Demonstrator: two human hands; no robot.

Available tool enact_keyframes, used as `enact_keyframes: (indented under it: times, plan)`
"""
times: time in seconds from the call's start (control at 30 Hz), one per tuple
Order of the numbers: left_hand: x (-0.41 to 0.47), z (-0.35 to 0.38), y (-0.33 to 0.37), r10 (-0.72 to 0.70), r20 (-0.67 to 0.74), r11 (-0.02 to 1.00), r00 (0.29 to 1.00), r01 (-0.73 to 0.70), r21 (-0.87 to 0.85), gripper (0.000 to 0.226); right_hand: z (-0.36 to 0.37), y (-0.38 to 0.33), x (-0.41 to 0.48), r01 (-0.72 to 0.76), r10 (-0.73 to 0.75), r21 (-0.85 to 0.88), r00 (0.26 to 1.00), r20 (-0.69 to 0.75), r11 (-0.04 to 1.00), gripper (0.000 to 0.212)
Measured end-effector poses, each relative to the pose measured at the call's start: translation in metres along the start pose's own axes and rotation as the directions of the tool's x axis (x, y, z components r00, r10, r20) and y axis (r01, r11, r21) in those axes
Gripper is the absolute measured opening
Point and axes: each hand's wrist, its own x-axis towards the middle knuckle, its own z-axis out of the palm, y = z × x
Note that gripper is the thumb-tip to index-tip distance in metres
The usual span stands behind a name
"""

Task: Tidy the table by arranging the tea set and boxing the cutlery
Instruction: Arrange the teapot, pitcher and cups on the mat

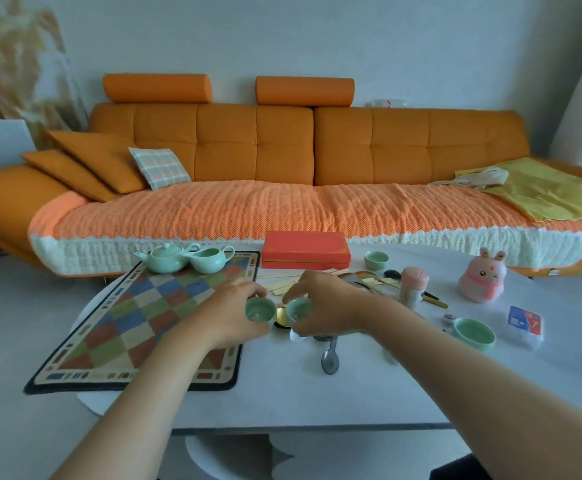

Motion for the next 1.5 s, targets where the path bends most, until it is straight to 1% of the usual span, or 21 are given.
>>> enact_keyframes:
  times: [0.1,0.17,0.23,0.3,0.37,0.47,0.5,0.67,0.73,0.83,0.97,1.13,1.2,1.27,1.33,1.37,1.4,1.5]
  plan:
    - [-0.004,-0.002,-0.024,-0.072,-0.048,0.997,0.996,0.072,0.002,0.061,0.018,-0.019,0.023,0.03,-0.029,0.037,0.999,-0.029,0.999,0.051]
    - [-0.009,-0.006,-0.04,-0.117,-0.076,0.993,0.99,0.117,0.003,0.059,0.029,-0.03,0.036,0.05,-0.047,0.056,0.998,-0.045,0.997,0.051]
    - [-0.013,-0.01,-0.058,-0.16,-0.086,0.987,0.983,0.161,0.004,0.055,0.042,-0.04,0.05,0.069,-0.066,0.062,0.996,-0.055,0.996,0.055]
    - [-0.016,-0.014,-0.075,-0.203,-0.094,0.979,0.975,0.205,0.01,0.055,0.054,-0.047,0.062,0.069,-0.064,0.08,0.996,-0.063,0.994,0.059]
    - [-0.018,-0.018,-0.091,-0.243,-0.117,0.97,0.963,0.242,-0.022,0.053,0.064,-0.053,0.074,0.062,-0.055,0.104,0.996,-0.071,0.993,0.059]
    - [-0.019,-0.022,-0.104,-0.259,-0.153,0.966,0.954,0.253,-0.06,0.04,0.079,-0.058,0.091,0.058,-0.04,0.157,0.992,-0.118,0.986,0.056]
    - [-0.018,-0.023,-0.109,-0.267,-0.167,0.963,0.949,0.258,-0.073,0.039,0.083,-0.06,0.096,0.047,-0.023,0.183,0.991,-0.133,0.982,0.056]
    - [-0.012,-0.02,-0.128,-0.291,-0.262,0.956,0.92,0.269,-0.115,0.059,0.094,-0.066,0.111,-0.003,0.07,0.312,0.976,-0.205,0.95,0.07]
    - [-0.01,-0.019,-0.134,-0.293,-0.259,0.954,0.92,0.263,-0.143,0.06,0.098,-0.065,0.115,-0.026,0.097,0.354,0.978,-0.186,0.935,0.073]
    - [-0.004,-0.017,-0.145,-0.295,-0.267,0.949,0.917,0.248,-0.196,0.06,0.102,-0.066,0.122,-0.041,0.105,0.364,0.982,-0.157,0.93,0.07]
    - [0.006,-0.017,-0.159,-0.33,-0.323,0.94,0.887,0.275,-0.205,0.061,0.103,-0.077,0.144,-0.061,0.135,0.414,0.979,-0.151,0.908,0.076]
    - [0.022,-0.025,-0.178,-0.347,-0.418,0.935,0.84,0.276,-0.222,0.046,0.108,-0.092,0.179,-0.076,0.157,0.403,0.973,-0.171,0.912,0.082]
    - [0.027,-0.027,-0.188,-0.351,-0.448,0.936,0.823,0.293,-0.194,0.043,0.11,-0.093,0.187,-0.083,0.167,0.391,0.968,-0.186,0.917,0.086]
    - [0.03,-0.029,-0.196,-0.345,-0.424,0.939,0.837,0.303,-0.165,0.044,0.113,-0.089,0.19,-0.088,0.177,0.391,0.964,-0.197,0.916,0.083]
    - [0.033,-0.029,-0.205,-0.34,-0.367,0.94,0.866,0.302,-0.16,0.056,0.118,-0.083,0.191,-0.074,0.162,0.375,0.964,-0.209,0.924,0.075]
    - [0.034,-0.03,-0.207,-0.349,-0.356,0.937,0.867,0.309,-0.165,0.061,0.12,-0.081,0.193,-0.067,0.154,0.364,0.964,-0.217,0.929,0.071]
    - [0.036,-0.03,-0.21,-0.35,-0.363,0.936,0.864,0.306,-0.173,0.062,0.12,-0.08,0.195,-0.065,0.155,0.361,0.961,-0.227,0.93,0.069]
    - [0.041,-0.03,-0.215,-0.343,-0.438,0.939,0.831,0.286,-0.193,0.044,0.119,-0.085,0.206,-0.076,0.179,0.374,0.952,-0.249,0.924,0.066]
